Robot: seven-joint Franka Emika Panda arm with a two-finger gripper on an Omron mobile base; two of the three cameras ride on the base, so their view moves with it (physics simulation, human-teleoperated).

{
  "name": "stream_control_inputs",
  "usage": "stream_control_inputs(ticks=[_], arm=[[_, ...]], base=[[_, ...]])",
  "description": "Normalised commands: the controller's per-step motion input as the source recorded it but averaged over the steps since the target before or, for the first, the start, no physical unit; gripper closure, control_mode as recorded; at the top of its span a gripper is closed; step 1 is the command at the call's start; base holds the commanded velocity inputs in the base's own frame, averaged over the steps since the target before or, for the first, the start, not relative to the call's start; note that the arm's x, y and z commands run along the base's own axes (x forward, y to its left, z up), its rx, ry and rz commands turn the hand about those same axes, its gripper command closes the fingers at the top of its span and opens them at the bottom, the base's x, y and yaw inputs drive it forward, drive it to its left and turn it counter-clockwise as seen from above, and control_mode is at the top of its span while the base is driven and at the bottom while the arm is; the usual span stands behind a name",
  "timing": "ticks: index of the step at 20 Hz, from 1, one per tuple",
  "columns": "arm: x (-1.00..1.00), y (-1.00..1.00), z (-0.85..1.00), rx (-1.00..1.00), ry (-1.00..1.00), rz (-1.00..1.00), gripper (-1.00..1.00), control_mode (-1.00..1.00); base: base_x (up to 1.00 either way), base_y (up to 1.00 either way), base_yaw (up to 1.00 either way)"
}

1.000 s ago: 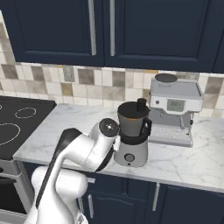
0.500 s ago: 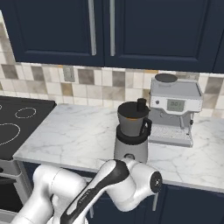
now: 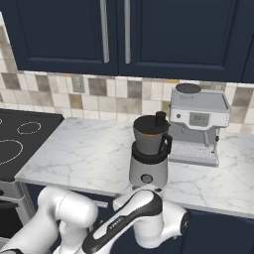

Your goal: Open the blender lid, put the tangerine in the blender, close the lid, and start the blender.

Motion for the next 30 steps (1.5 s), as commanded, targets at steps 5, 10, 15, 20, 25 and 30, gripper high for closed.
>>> stream_control_inputs(ticks=[5,10,15,20,25,30], arm=[[0.12,-0.15,-0.15,-0.01,-0.05,-0.05,-1.0,-1.0],[0.36,0.0,-0.16,-0.02,0.0,-0.18,-1.0,-1.0],[0.26,0.0,-0.4,-0.03,0.0,-0.03,-1.0,-1.0],[0.25,0.0,-0.3,-0.02,0.0,0.0,-1.0,-1.0],[0.26,-0.09,-0.2,0.0,0.0,0.0,-1.0,-1.0],[0.15,-0.32,-0.2,0.0,0.0,0.0,-1.0,-1.0]], base=[[0.0,0.0,0.0],[0.0,0.0,0.0],[0.0,0.0,0.0],[0.0,0.0,0.0],[0.0,0.0,0.0],[0.0,0.0,0.0]])
